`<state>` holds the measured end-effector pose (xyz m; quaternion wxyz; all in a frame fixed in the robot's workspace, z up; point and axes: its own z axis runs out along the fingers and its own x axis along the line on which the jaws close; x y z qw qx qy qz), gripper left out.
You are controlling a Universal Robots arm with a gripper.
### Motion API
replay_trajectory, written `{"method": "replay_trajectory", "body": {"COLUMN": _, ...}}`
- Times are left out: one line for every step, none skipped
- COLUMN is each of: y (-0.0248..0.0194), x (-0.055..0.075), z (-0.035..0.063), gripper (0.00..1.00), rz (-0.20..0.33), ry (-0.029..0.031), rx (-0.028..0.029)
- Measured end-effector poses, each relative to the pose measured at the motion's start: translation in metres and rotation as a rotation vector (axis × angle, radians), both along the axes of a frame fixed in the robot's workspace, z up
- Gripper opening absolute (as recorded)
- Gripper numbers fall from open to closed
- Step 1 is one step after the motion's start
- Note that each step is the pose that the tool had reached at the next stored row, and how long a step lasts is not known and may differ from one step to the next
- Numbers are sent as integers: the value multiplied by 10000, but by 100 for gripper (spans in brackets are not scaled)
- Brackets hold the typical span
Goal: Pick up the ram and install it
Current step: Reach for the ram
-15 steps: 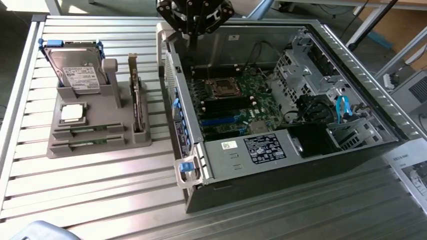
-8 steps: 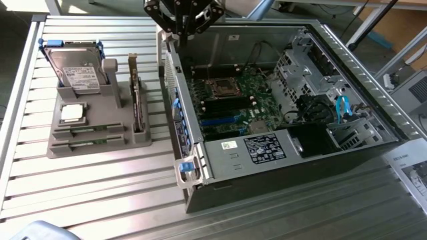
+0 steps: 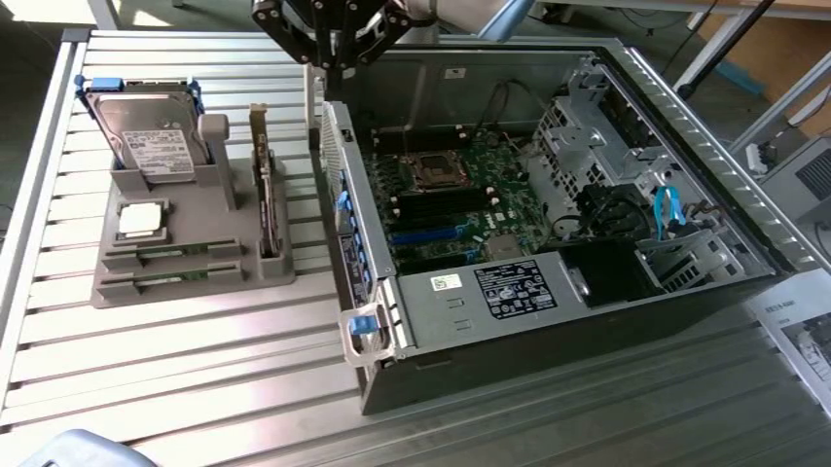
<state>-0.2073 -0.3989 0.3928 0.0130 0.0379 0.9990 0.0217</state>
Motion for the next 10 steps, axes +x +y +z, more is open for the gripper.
{"method": "replay_trajectory", "body": {"y": 0, "x": -25, "z": 0, "gripper": 10, "rz": 1, "ry": 0, "rx": 0}}
{"method": "replay_trajectory", "body": {"y": 0, "x": -49, "z": 0, "gripper": 10, "rz": 0, "ry": 0, "rx": 0}}
{"method": "replay_trajectory", "body": {"y": 0, "x": -75, "z": 0, "gripper": 10, "rz": 1, "ry": 0, "rx": 0}}
{"method": "replay_trajectory", "body": {"y": 0, "x": -102, "z": 0, "gripper": 10, "rz": 2, "ry": -1, "rx": 1}}
{"method": "replay_trajectory", "body": {"y": 0, "x": -131, "z": -1, "gripper": 10, "rz": 1, "ry": -1, "rx": 1}}
{"method": "replay_trajectory", "body": {"y": 0, "x": -156, "z": -1, "gripper": 10, "rz": 0, "ry": -1, "rx": 1}}
{"method": "replay_trajectory", "body": {"y": 0, "x": -185, "z": -1, "gripper": 10, "rz": 0, "ry": -1, "rx": 1}}
{"method": "replay_trajectory", "body": {"y": 0, "x": -215, "z": -1, "gripper": 10, "rz": 0, "ry": -1, "rx": 0}}
{"method": "replay_trajectory", "body": {"y": 0, "x": -241, "z": 0, "gripper": 10, "rz": 1, "ry": 0, "rx": 0}}
{"method": "replay_trajectory", "body": {"y": 0, "x": -272, "z": 0, "gripper": 10, "rz": 1, "ry": 0, "rx": 0}}
